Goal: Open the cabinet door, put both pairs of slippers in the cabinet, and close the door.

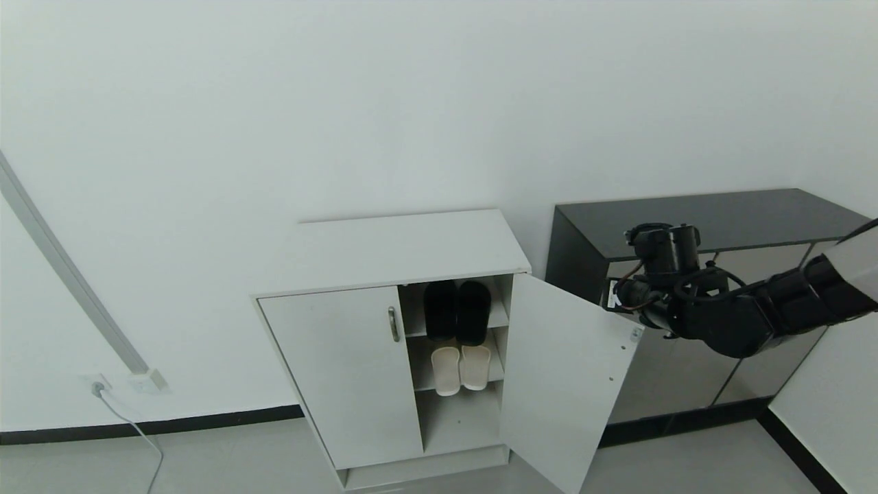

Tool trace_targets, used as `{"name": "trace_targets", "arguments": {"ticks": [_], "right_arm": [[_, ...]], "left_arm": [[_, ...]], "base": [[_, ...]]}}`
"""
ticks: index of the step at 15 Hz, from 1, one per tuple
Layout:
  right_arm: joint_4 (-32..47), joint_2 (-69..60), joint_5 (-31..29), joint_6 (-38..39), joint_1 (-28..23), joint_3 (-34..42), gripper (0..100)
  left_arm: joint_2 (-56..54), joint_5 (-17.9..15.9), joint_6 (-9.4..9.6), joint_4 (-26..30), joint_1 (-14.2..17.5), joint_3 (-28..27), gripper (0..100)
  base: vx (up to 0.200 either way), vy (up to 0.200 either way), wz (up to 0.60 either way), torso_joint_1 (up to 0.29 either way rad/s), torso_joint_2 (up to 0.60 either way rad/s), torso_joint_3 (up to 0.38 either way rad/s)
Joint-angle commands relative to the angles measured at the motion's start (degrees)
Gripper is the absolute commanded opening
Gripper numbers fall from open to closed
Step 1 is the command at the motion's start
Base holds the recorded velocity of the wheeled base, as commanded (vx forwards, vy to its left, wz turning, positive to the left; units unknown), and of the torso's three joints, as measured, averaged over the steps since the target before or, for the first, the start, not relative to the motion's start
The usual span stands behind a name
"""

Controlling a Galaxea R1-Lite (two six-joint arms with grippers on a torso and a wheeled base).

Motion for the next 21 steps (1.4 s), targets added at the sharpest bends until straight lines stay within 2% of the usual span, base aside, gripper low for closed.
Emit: {"name": "trace_targets", "arguments": {"ticks": [1, 11, 17, 21], "right_arm": [[-0.1, 4.8, 0.1, 0.2, -1.5, -2.5, 0], [0.5, 11.9, 3.0, 1.4, -5.5, -6.9, 0], [2.7, 11.2, 3.6, 1.4, -4.9, -6.3, 0], [2.5, 9.9, 3.6, 1.4, -2.1, -3.9, 0]], "left_arm": [[0.1, 0.0, 0.01, 0.0, 0.0, 0.0, 0], [0.1, 0.0, -0.07, 0.0, 0.0, 0.0, 0], [0.1, 0.0, -0.16, 0.0, 0.0, 0.0, 0], [0.1, 0.1, -0.16, 0.0, 0.0, 0.0, 0]], "base": [[0.000, 0.000, 0.00, 0.000, 0.00, 0.000], [0.000, 0.000, 0.00, 0.000, 0.00, 0.000], [0.000, 0.000, 0.00, 0.000, 0.00, 0.000], [0.000, 0.000, 0.00, 0.000, 0.00, 0.000]]}}
